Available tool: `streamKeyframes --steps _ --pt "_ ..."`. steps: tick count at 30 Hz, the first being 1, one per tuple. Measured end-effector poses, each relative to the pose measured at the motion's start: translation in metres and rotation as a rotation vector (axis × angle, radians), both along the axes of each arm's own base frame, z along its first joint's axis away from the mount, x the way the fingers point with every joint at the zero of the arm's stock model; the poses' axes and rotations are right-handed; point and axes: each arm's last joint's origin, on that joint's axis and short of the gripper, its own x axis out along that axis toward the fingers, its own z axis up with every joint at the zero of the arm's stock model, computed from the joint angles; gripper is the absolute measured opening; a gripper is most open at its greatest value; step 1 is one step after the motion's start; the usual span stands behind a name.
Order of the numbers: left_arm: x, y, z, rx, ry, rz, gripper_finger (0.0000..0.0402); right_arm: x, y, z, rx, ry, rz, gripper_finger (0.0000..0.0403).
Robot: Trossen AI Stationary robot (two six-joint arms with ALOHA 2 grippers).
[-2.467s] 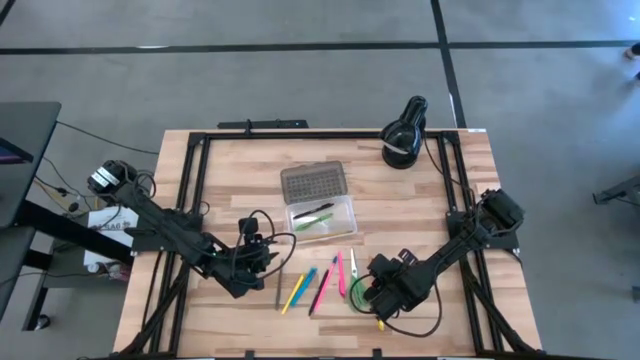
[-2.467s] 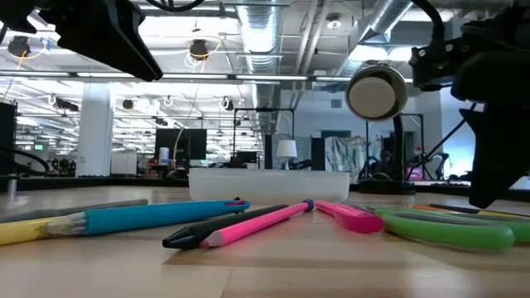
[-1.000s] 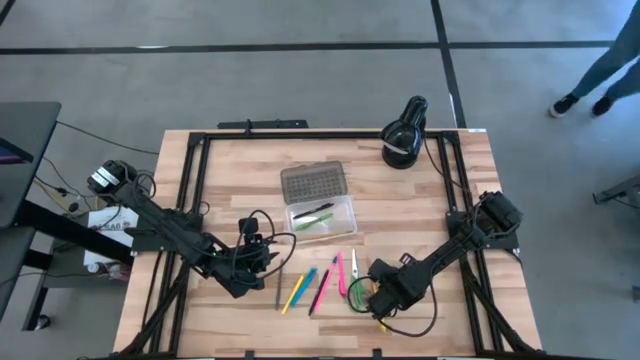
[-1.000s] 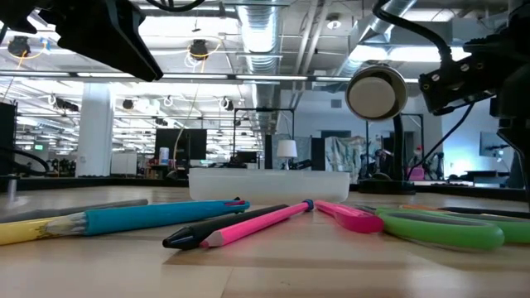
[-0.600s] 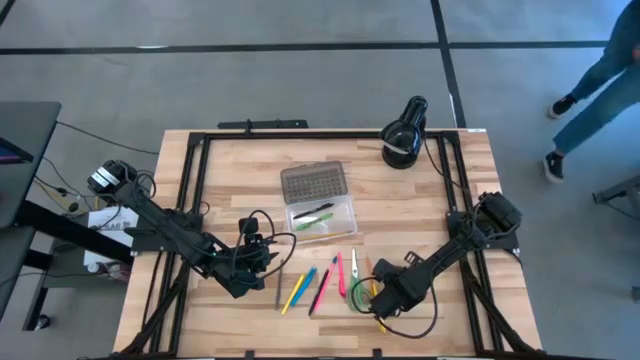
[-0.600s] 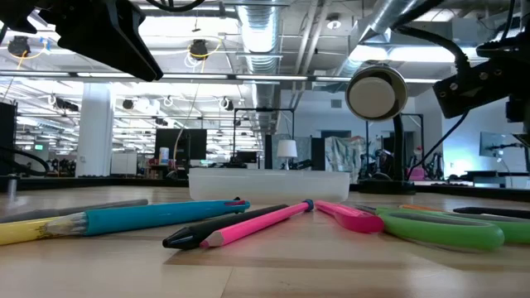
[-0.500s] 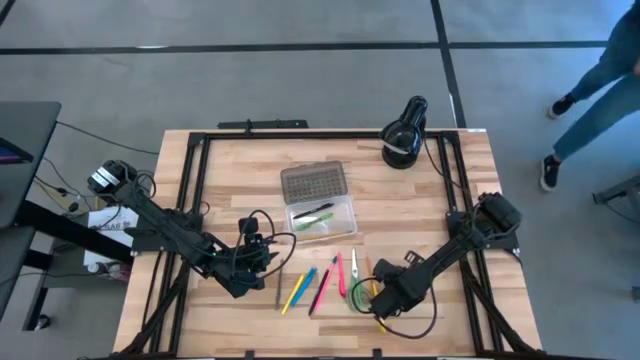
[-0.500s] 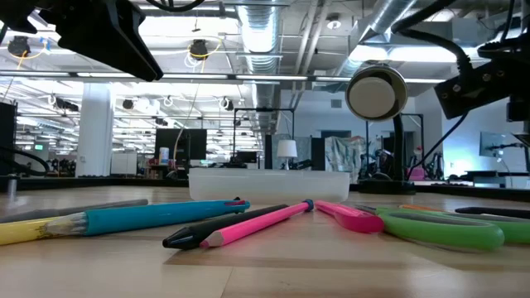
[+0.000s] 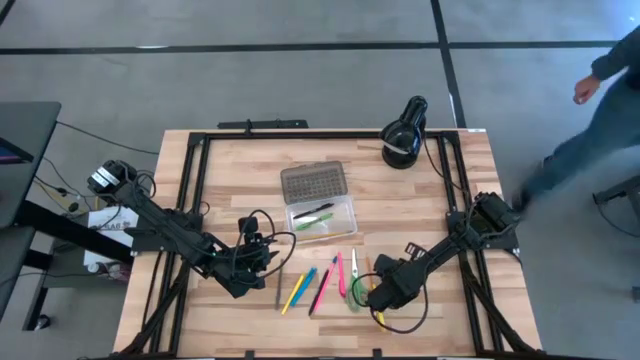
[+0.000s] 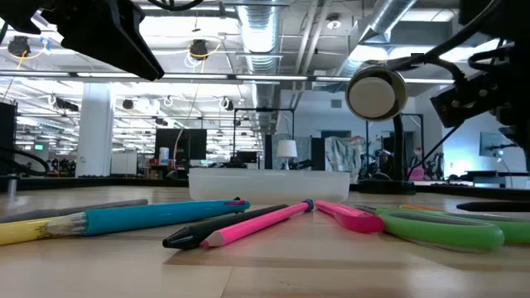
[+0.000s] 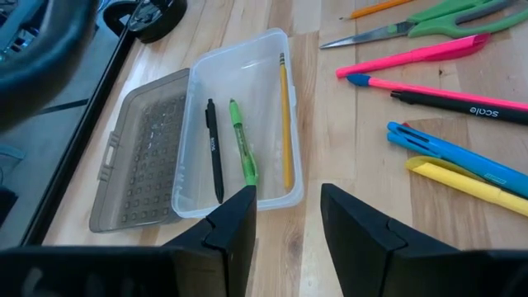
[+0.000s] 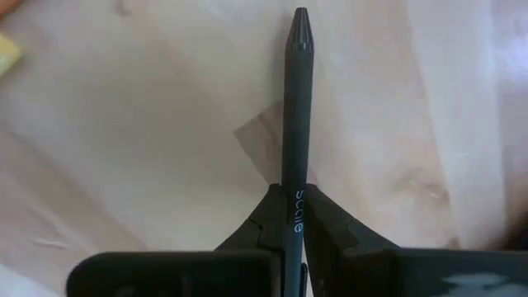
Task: Pick & place school supplies into a supply box
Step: Put the right black pen into the transparent supply box
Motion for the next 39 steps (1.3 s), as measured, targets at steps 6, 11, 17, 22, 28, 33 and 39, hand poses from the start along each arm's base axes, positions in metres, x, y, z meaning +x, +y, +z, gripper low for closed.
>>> streamKeyframes --steps 6,11,17,22,28,33,39 --pt "0.000 0.000 0.000 0.007 -0.004 0.005 0.0133 0.004 -0.007 0.001 0.002 0.015 0.020 0.0007" --pt "0.000 0.000 0.000 0.012 -0.006 0.008 0.0133 0.005 -0.011 0.005 0.002 0.013 0.032 0.0007" --pt "0.000 0.001 0.000 0.020 -0.007 0.012 0.0133 0.005 -0.013 0.026 -0.026 -0.057 0.051 0.0007" --pt "0.000 0.001 0.000 0.024 -0.009 0.015 0.0133 0.011 -0.017 0.054 -0.057 -0.156 0.118 0.0007" --pt "0.000 0.001 0.000 0.020 -0.011 0.017 0.0133 0.034 -0.038 0.078 -0.104 -0.270 0.270 0.0006" --pt "0.000 0.001 0.000 0.001 -0.021 0.032 0.0133 0.065 -0.066 0.080 -0.083 -0.374 0.380 0.0008" --pt "0.000 0.001 0.000 -0.025 -0.025 0.043 0.0133 0.090 -0.100 0.082 -0.096 -0.446 0.471 0.0008"
